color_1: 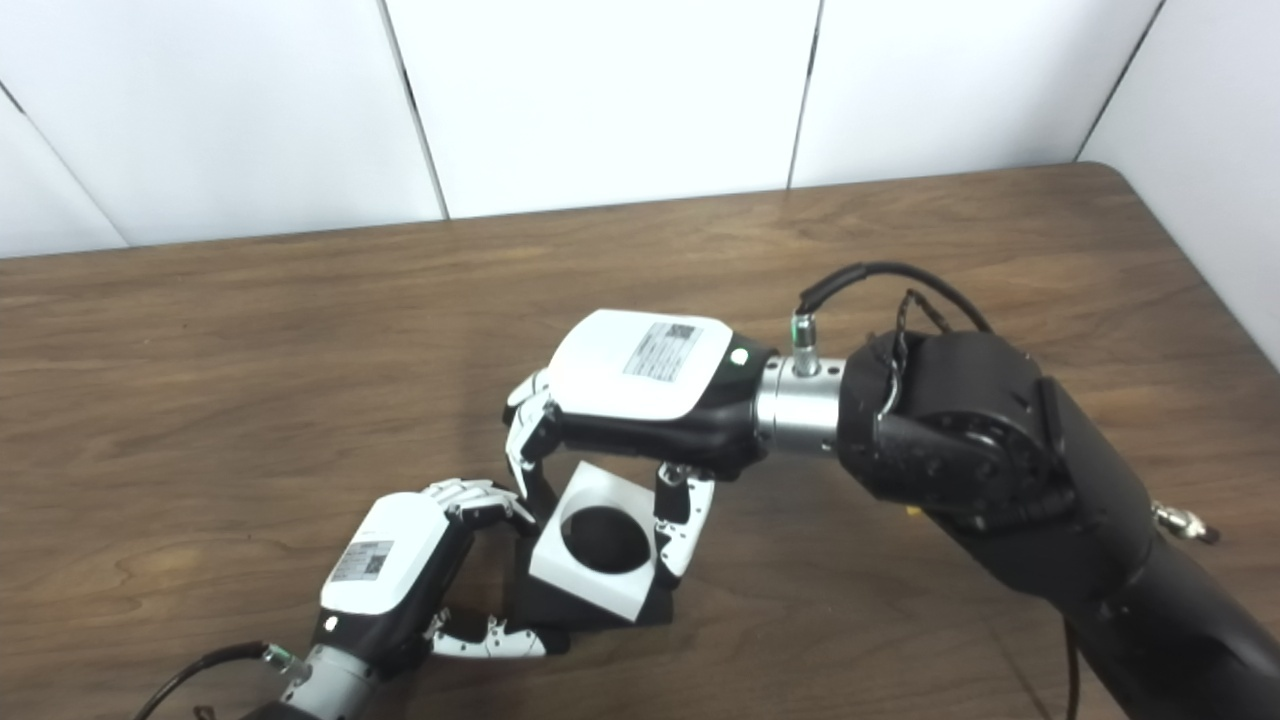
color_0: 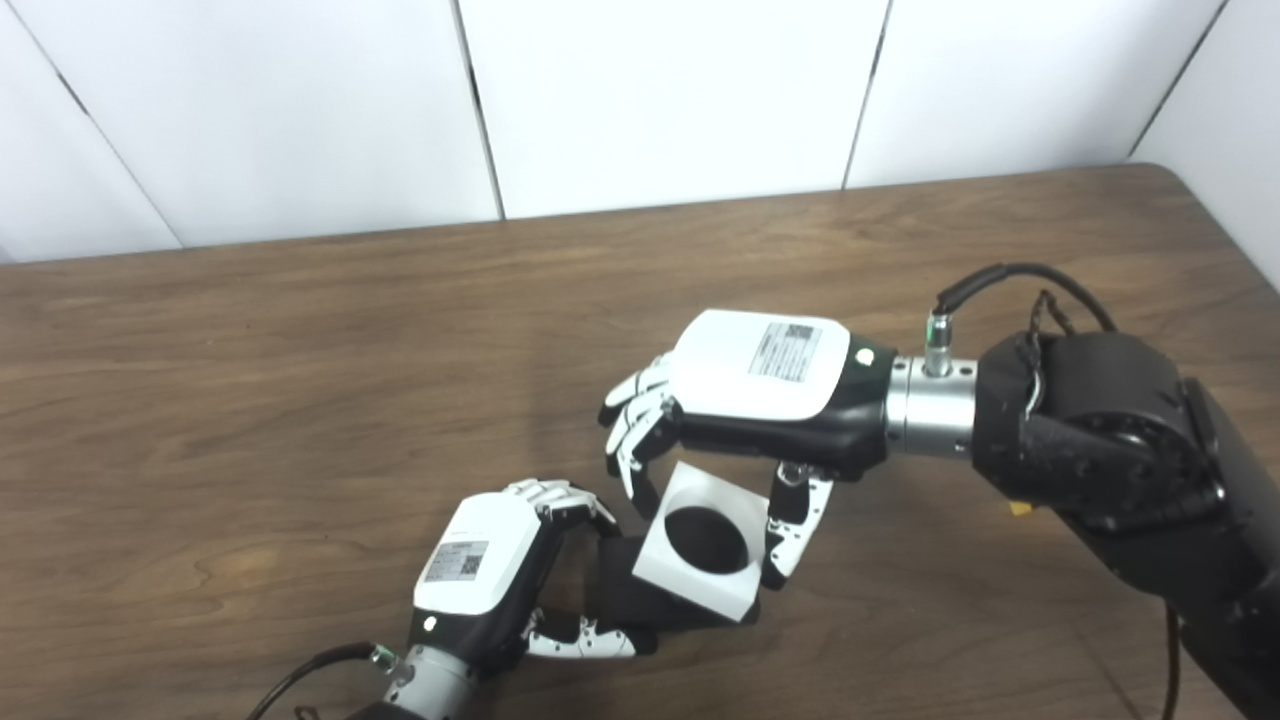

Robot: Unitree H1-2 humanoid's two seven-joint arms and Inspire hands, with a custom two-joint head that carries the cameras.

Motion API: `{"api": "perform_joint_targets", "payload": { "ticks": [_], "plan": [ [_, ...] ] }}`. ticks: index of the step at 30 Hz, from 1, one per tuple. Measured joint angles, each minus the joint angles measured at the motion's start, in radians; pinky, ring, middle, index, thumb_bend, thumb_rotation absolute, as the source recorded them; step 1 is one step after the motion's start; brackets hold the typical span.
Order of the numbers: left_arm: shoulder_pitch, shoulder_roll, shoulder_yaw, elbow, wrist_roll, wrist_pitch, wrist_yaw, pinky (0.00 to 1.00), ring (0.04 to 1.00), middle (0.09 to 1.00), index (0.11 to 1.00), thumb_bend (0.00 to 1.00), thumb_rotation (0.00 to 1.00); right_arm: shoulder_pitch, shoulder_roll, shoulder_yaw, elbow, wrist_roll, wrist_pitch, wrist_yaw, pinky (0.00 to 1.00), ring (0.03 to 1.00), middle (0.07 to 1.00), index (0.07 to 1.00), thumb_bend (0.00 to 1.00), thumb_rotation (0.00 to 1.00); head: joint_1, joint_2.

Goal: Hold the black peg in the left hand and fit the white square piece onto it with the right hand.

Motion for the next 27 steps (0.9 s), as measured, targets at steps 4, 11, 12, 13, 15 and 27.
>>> {"api": "perform_joint_targets", "payload": {
  "ticks": [4,11,12,13,15,27],
  "plan": [
    [0.0,0.0,0.0,0.0,0.0,0.0,0.0,0.83,0.789,0.722,0.486,0.52,0.05,0.008,0.004,0.006,0.002,-0.035,-0.042,0.002,0.77,0.83,0.741,0.482,0.52,0.13,0.0,0.0],
    [0.0,0.0,-0.001,0.0,0.003,0.001,0.0,0.83,0.792,0.723,0.486,0.52,0.06,0.008,0.013,0.012,0.003,-0.062,-0.083,0.008,0.79,0.833,0.744,0.482,0.52,0.13,0.003,0.002],
    [0.0,0.0,-0.002,0.0,0.003,0.001,0.0,0.83,0.792,0.723,0.486,0.52,0.05,0.008,0.013,0.013,0.004,-0.068,-0.085,0.01,0.79,0.834,0.745,0.482,0.52,0.13,0.005,0.002],
    [0.0,0.0,-0.002,0.0,0.003,0.001,0.0,0.83,0.792,0.723,0.486,0.52,0.05,0.008,0.013,0.015,0.005,-0.075,-0.088,0.013,0.79,0.835,0.746,0.482,0.52,0.13,0.006,0.002],
    [0.0,-0.001,-0.003,0.0,0.003,0.001,0.0,0.83,0.791,0.722,0.486,0.52,0.05,0.008,0.014,0.015,0.007,-0.081,-0.091,0.015,0.8,0.843,0.745,0.482,0.52,0.13,0.008,0.003],
    [0.0,-0.006,-0.003,0.0,0.004,0.002,0.0,0.83,0.789,0.722,0.486,0.52,0.05,0.01,0.035,-0.003,0.065,-0.076,-0.095,0.019,0.76,0.844,0.728,0.482,0.52,0.13,0.017,0.008]
  ]
}}
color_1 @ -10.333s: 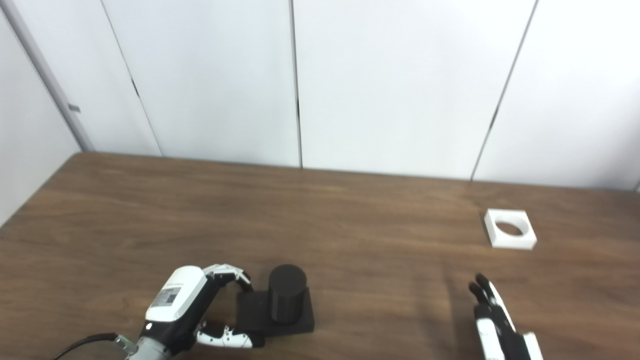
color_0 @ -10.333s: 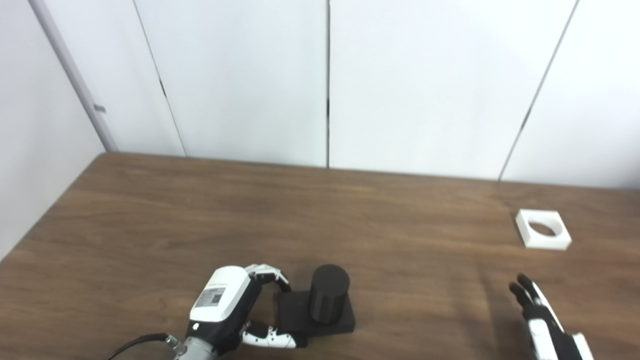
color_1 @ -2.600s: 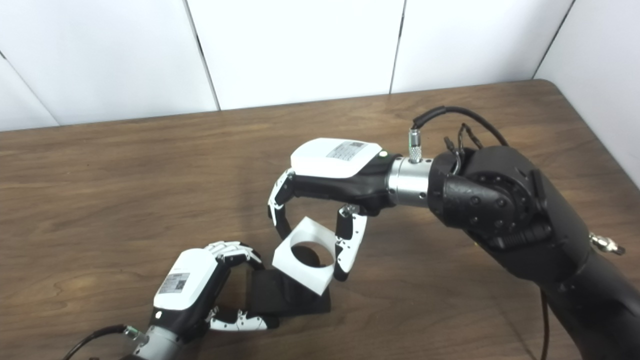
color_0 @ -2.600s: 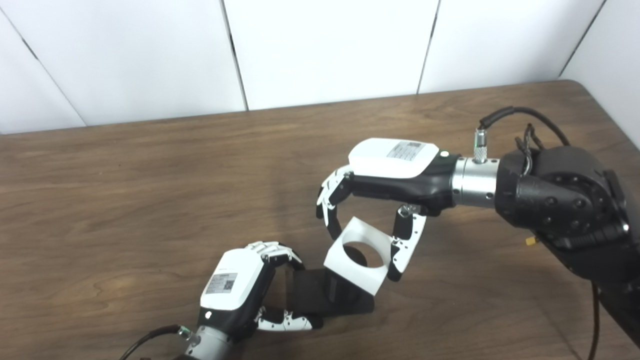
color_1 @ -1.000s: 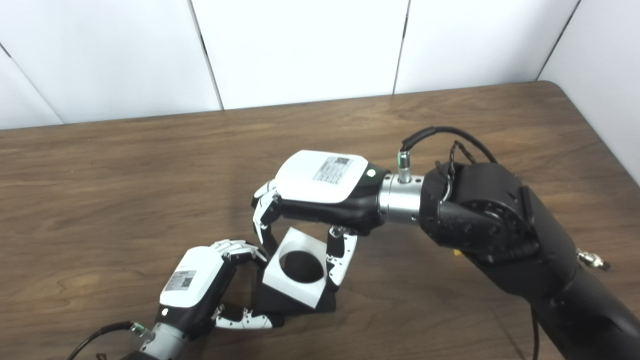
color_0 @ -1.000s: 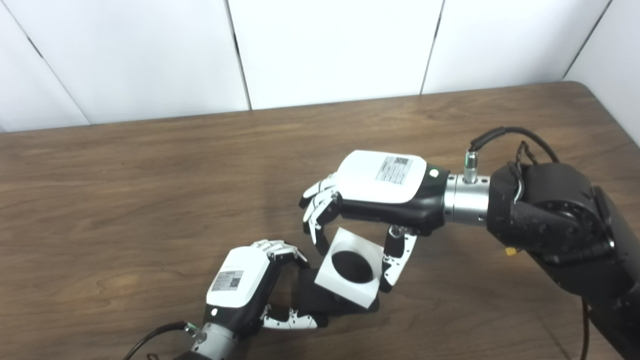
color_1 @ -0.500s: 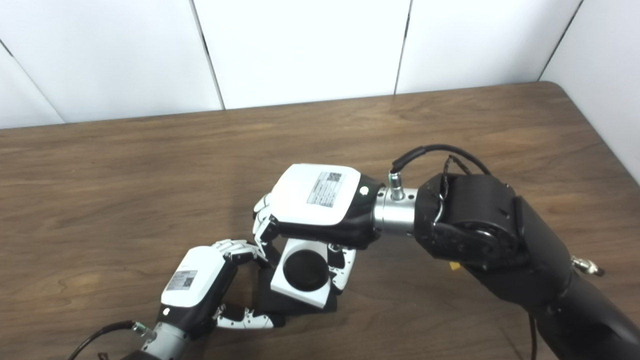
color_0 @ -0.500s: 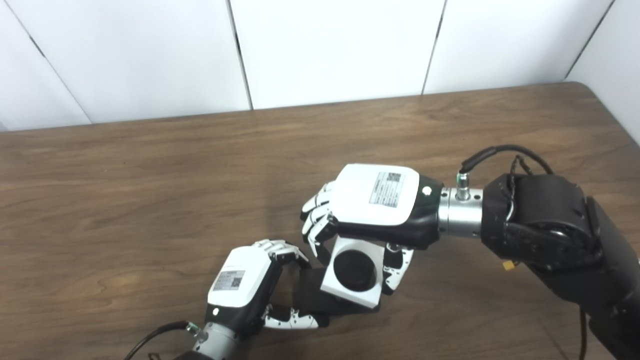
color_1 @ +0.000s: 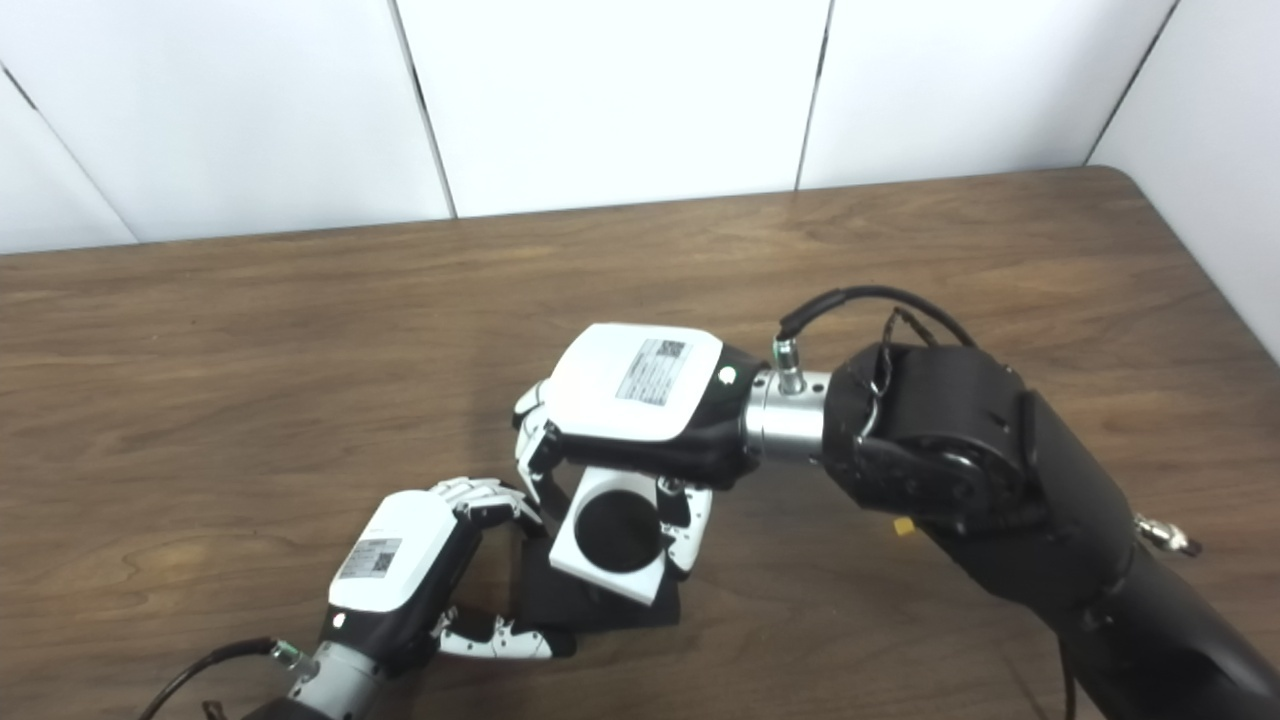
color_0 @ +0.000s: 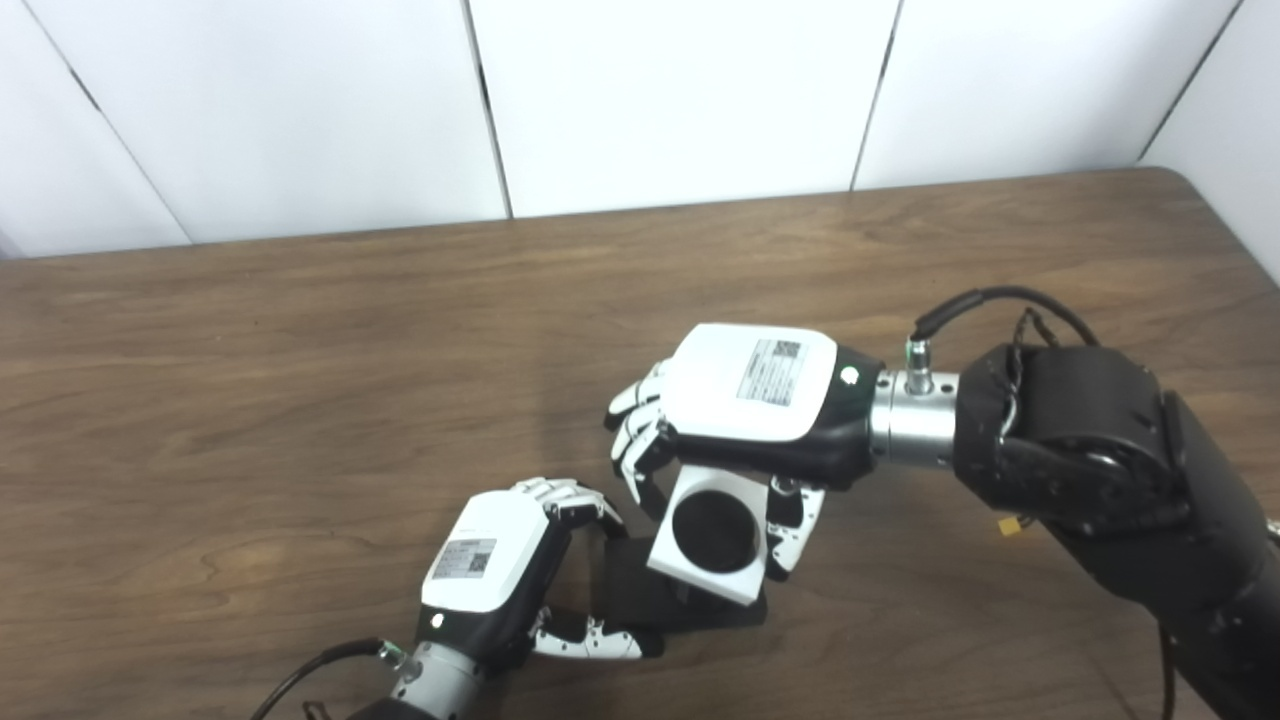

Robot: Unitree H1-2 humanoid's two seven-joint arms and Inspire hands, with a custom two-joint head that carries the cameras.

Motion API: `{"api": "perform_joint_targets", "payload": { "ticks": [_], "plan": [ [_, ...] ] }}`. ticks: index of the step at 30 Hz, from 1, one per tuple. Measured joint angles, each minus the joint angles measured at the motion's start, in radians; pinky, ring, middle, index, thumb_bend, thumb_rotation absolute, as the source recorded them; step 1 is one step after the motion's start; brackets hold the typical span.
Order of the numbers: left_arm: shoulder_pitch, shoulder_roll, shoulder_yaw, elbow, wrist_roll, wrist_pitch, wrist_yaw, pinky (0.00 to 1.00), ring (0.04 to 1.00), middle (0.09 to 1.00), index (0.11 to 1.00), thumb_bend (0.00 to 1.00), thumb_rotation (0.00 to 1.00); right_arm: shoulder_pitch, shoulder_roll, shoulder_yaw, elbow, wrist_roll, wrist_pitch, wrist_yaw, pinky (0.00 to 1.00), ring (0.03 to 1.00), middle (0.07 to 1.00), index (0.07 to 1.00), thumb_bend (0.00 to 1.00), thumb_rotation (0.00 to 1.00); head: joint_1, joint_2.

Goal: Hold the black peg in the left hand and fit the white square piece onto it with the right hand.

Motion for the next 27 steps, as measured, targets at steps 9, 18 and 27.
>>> {"api": "perform_joint_targets", "payload": {
  "ticks": [9,18,27],
  "plan": [
    [0.0,0.0,-0.001,-0.001,0.001,0.005,-0.002,0.83,0.792,0.726,0.486,0.52,0.06,0.001,0.006,-0.019,0.053,0.013,-0.001,-0.015,0.77,0.846,0.737,0.482,0.52,0.13,0.002,0.002],
    [-0.002,-0.002,-0.005,-0.003,0.002,0.017,-0.004,0.82,0.794,0.727,0.486,0.52,0.06,0.014,0.01,-0.033,0.091,0.022,-0.001,-0.033,0.75,0.842,0.736,0.482,0.52,0.13,0.006,0.005],
    [-0.003,-0.002,-0.01,-0.006,0.002,0.028,-0.005,0.83,0.793,0.725,0.486,0.52,0.05,0.02,0.008,-0.034,0.096,0.022,-0.008,-0.047,0.75,0.83,0.725,0.482,0.52,0.13,0.002,0.008]
  ]
}}
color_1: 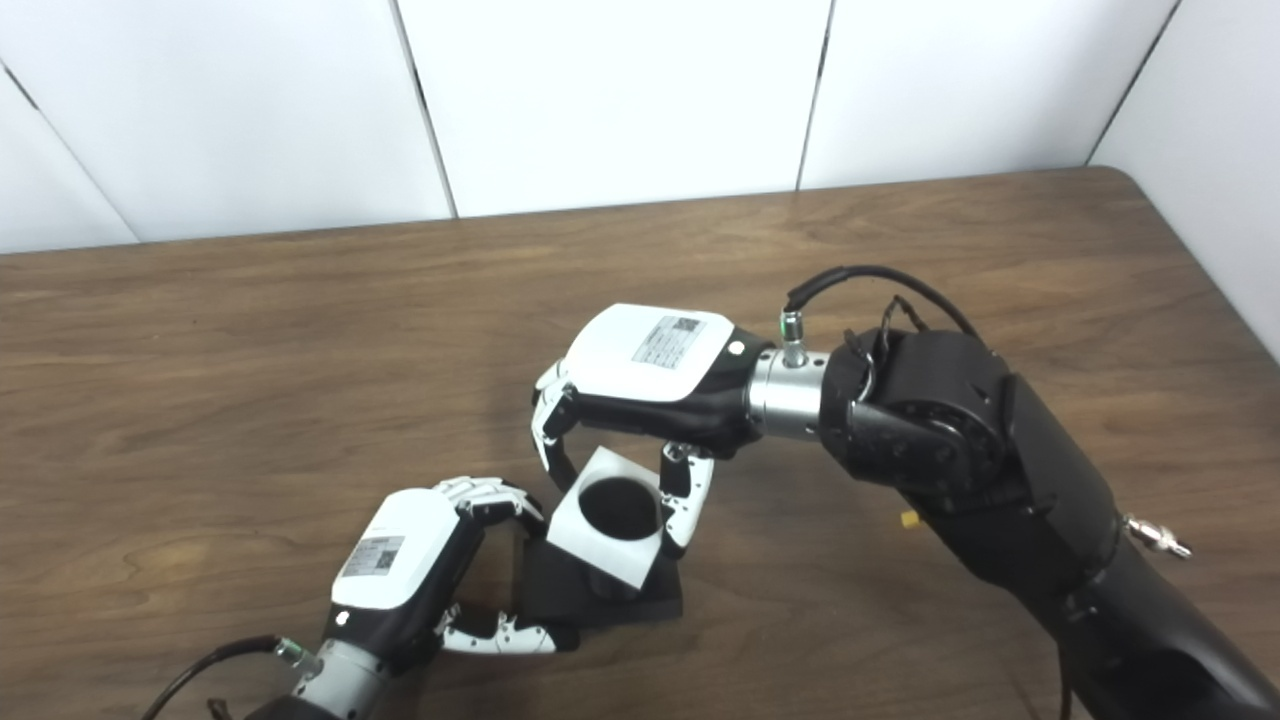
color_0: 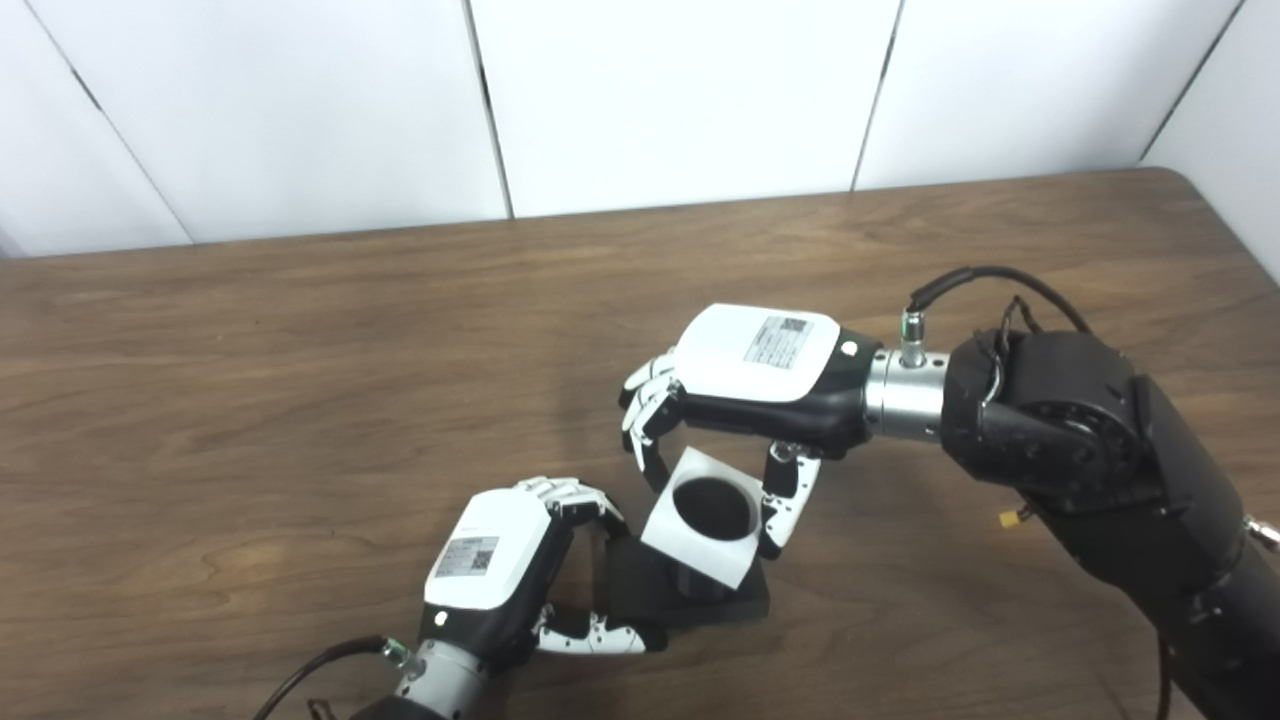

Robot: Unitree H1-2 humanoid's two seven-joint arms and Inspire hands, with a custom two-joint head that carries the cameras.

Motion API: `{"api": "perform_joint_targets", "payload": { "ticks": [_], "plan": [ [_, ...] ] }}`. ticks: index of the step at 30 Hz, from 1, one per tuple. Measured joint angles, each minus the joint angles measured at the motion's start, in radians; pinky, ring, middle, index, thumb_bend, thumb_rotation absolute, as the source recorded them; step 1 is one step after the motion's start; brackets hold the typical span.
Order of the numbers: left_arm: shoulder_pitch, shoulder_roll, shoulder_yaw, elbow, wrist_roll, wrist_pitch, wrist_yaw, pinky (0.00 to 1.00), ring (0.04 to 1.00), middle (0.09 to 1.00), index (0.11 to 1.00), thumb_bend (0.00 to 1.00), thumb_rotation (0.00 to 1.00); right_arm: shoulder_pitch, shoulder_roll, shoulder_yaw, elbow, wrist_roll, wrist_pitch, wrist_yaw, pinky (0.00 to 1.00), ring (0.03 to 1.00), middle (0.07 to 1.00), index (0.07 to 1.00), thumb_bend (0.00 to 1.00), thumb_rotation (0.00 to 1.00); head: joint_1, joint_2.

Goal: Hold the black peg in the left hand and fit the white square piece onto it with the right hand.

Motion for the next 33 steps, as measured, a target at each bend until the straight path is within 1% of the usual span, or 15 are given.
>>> {"api": "perform_joint_targets", "payload": {
  "ticks": [5,9,14,19,24,25,26,28,29,33],
  "plan": [
    [-0.001,0.0,-0.002,-0.002,0.0,0.006,-0.004,0.83,0.796,0.727,0.486,0.52,0.05,0.001,-0.001,0.001,0.0,-0.002,-0.004,-0.003,0.76,0.83,0.728,0.482,0.52,0.13,0.0,0.003],
    [-0.003,0.0,-0.002,-0.002,-0.001,0.006,-0.005,0.83,0.794,0.726,0.486,0.52,0.05,0.007,-0.001,0.008,0.0,-0.014,-0.03,-0.007,0.76,0.829,0.722,0.482,0.52,0.13,0.0,0.0],
    [-0.006,-0.003,-0.005,0.001,-0.002,0.006,-0.004,0.83,0.792,0.723,0.486,0.52,0.05,0.025,0.0,0.026,-0.008,-0.056,-0.045,-0.008,0.76,0.825,0.719,0.483,0.52,0.13,0.003,-0.003],
    [-0.009,-0.009,-0.014,0.002,-0.004,0.006,-0.008,0.83,0.797,0.726,0.486,0.52,0.05,0.048,0.0,0.057,-0.009,-0.125,-0.055,0.008,0.77,0.833,0.735,0.489,0.52,0.14,0.0,-0.005],
    [-0.011,-0.013,-0.014,0.006,-0.004,0.005,-0.009,0.83,0.791,0.723,0.486,0.52,0.05,0.049,0.006,0.061,-0.015,-0.153,-0.052,0.03,0.78,0.843,0.74,0.492,0.52,0.15,0.003,-0.006],
    [-0.012,-0.014,-0.015,0.006,-0.004,0.005,-0.009,0.83,0.789,0.722,0.486,0.52,0.05,0.049,0.008,0.062,-0.016,-0.158,-0.05,0.035,0.78,0.843,0.742,0.563,0.77,0.23,0.003,-0.006],
    [-0.013,-0.014,-0.015,0.007,-0.004,0.004,-0.008,0.83,0.788,0.722,0.486,0.52,0.05,0.049,0.009,0.062,-0.016,-0.162,-0.048,0.038,0.78,0.844,0.741,0.593,0.86,0.27,0.003,-0.008],
    [-0.013,-0.013,-0.014,0.008,-0.003,0.002,-0.007,0.83,0.787,0.72,0.486,0.52,0.05,0.049,0.009,0.061,-0.017,-0.178,-0.044,0.052,0.78,0.849,0.74,0.621,0.95,0.31,0.003,-0.008],
    [-0.013,-0.012,-0.014,0.009,-0.003,0.001,-0.006,0.83,0.788,0.721,0.486,0.52,0.05,0.05,0.009,0.058,-0.016,-0.186,-0.037,0.064,0.79,0.856,0.742,0.633,0.97,0.33,0.003,-0.008],
    [-0.013,-0.01,-0.014,0.01,-0.003,-0.003,-0.003,0.83,0.79,0.723,0.486,0.52,0.05,0.049,0.009,0.049,-0.017,-0.209,-0.024,0.087,0.84,0.879,0.766,0.675,1.0,0.38,0.005,-0.008]
  ]
}}
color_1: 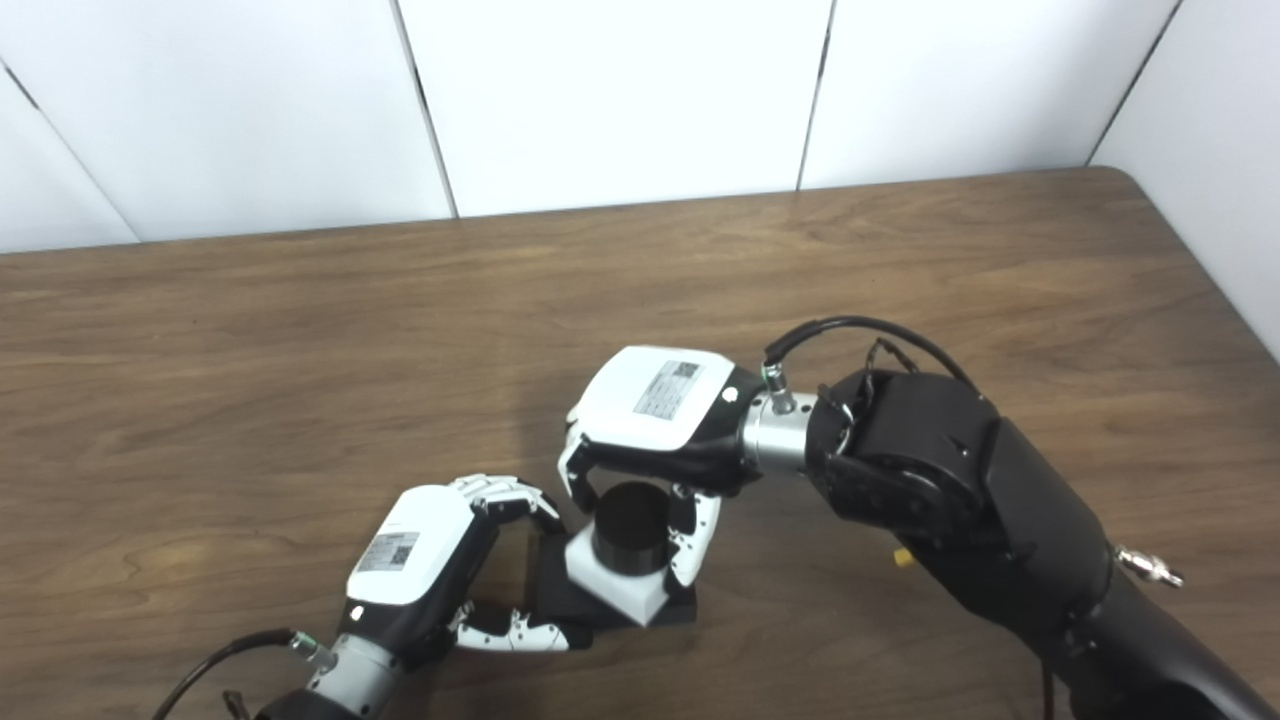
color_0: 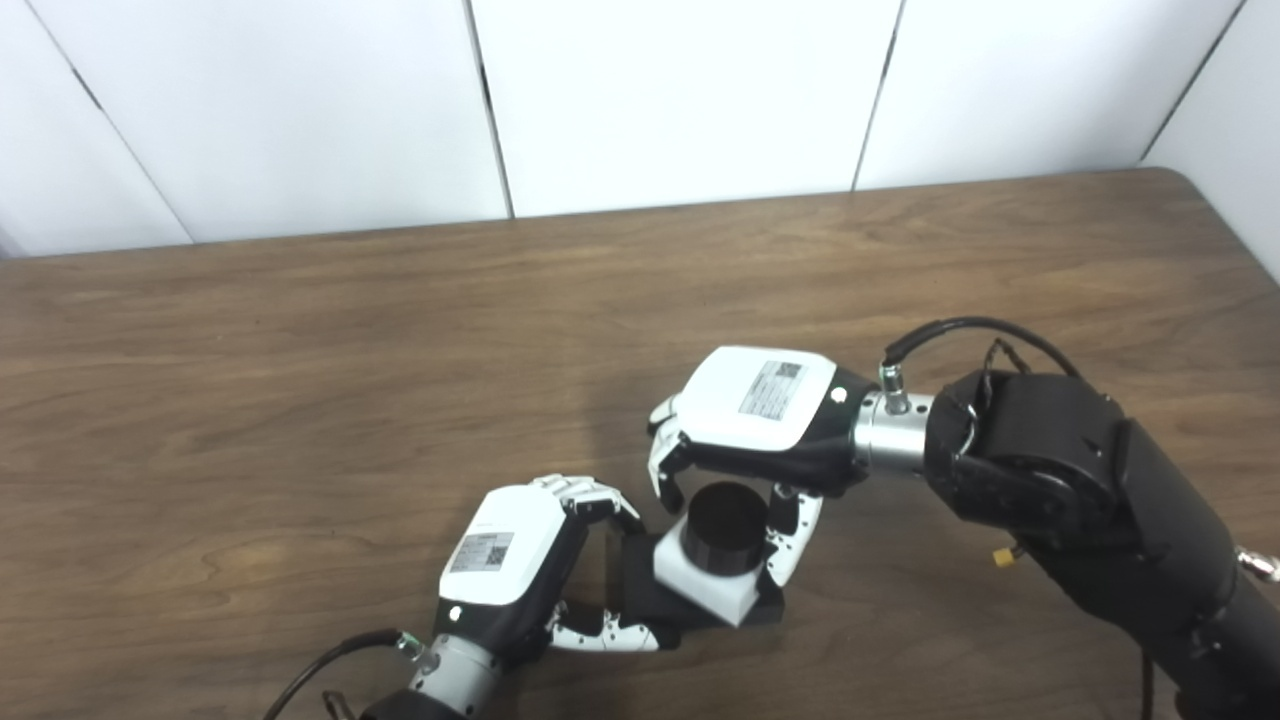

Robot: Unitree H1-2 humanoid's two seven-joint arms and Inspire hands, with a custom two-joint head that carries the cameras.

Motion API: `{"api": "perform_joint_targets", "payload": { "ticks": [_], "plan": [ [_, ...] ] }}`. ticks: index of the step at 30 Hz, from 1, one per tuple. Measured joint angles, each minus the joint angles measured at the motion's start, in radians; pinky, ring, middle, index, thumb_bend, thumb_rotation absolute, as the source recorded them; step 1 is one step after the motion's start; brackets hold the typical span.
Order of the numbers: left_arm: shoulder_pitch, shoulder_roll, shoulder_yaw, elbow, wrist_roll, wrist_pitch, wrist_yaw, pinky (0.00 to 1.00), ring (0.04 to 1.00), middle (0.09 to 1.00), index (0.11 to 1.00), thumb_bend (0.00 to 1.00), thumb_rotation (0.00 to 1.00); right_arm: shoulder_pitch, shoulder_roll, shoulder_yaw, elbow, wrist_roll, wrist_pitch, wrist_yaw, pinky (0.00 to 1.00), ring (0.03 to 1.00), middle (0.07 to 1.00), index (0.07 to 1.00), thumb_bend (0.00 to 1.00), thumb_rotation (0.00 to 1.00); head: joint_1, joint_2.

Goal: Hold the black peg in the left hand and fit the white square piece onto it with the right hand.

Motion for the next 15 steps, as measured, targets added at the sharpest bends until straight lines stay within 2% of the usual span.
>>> {"api": "perform_joint_targets", "payload": {
  "ticks": [8,15],
  "plan": [
    [0.0,0.0,0.0,0.002,0.0,0.0,0.001,0.83,0.791,0.724,0.486,0.52,0.05,-0.022,0.001,-0.007,-0.001,-0.006,0.015,0.063,0.92,0.932,0.864,0.793,1.0,0.52,0.002,0.002],
    [0.001,0.002,0.0,0.002,0.001,0.0,0.0,0.83,0.792,0.725,0.486,0.52,0.05,-0.036,0.006,-0.017,-0.009,-0.01,0.03,0.089,0.97,0.967,0.898,0.872,1.0,0.55,0.003,0.003]
  ]
}}
